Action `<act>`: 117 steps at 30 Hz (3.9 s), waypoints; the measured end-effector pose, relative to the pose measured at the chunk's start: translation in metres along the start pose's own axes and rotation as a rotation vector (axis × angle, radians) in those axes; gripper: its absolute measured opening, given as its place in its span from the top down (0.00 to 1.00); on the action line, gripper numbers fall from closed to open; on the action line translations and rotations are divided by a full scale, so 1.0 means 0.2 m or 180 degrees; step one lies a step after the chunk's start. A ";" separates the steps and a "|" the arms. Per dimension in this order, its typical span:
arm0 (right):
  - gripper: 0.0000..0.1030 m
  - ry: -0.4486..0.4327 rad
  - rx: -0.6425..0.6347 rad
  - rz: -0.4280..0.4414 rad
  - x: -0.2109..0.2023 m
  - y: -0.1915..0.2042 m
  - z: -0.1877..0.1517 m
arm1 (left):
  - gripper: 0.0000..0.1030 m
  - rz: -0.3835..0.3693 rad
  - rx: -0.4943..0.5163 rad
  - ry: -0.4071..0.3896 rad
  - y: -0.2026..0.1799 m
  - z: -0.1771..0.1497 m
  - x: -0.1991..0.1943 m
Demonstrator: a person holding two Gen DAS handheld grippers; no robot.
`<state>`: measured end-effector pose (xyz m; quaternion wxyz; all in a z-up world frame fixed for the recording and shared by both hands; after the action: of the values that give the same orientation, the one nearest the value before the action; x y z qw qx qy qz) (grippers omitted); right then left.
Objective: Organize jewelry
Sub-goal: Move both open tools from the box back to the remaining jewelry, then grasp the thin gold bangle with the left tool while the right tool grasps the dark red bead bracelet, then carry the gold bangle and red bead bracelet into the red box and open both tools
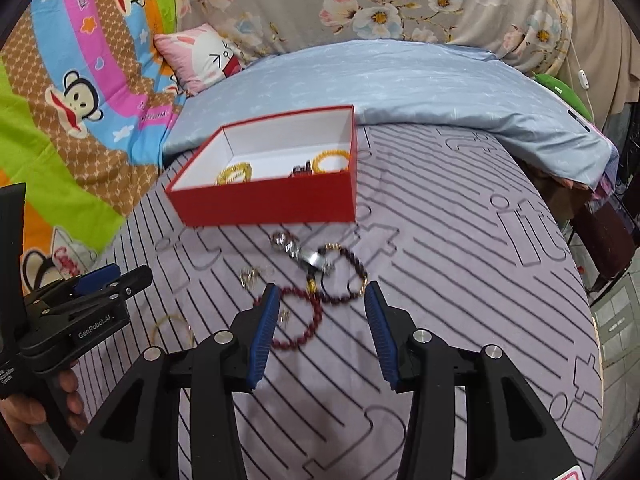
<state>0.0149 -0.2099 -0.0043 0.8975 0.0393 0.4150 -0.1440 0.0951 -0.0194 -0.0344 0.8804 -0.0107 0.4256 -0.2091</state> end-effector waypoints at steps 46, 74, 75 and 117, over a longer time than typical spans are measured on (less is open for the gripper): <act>0.92 0.0454 -0.0022 0.0018 0.36 0.13 -0.09 | 0.98 -0.0167 -0.0062 0.0176 0.03 -0.29 0.13; 0.93 -0.0050 0.0191 0.0329 -0.07 0.02 0.06 | 0.97 -0.0425 -0.0123 0.0025 -0.06 -0.17 -0.08; 0.94 -0.0074 0.0194 0.0342 -0.09 0.02 0.07 | 0.97 -0.0431 -0.0106 0.0019 -0.07 -0.16 -0.09; 0.93 -0.0529 0.0030 0.0412 0.01 0.20 0.74 | 0.97 -0.0541 0.0046 -0.0400 -0.15 0.63 -0.05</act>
<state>0.1358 -0.2002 0.0880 0.9360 0.0582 0.3350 -0.0904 0.1734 -0.0634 0.0587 0.8845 -0.0535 0.3656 -0.2850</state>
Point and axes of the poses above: each gripper's, at about its wrist camera, not at the fingertips, and x roughly the way its jaws point, y to its left, z to its top, the point moved 4 cm from there along x, roughly the way its jaws point, and after that the axes turned 13 degrees about -z, right-handed, at the moved point
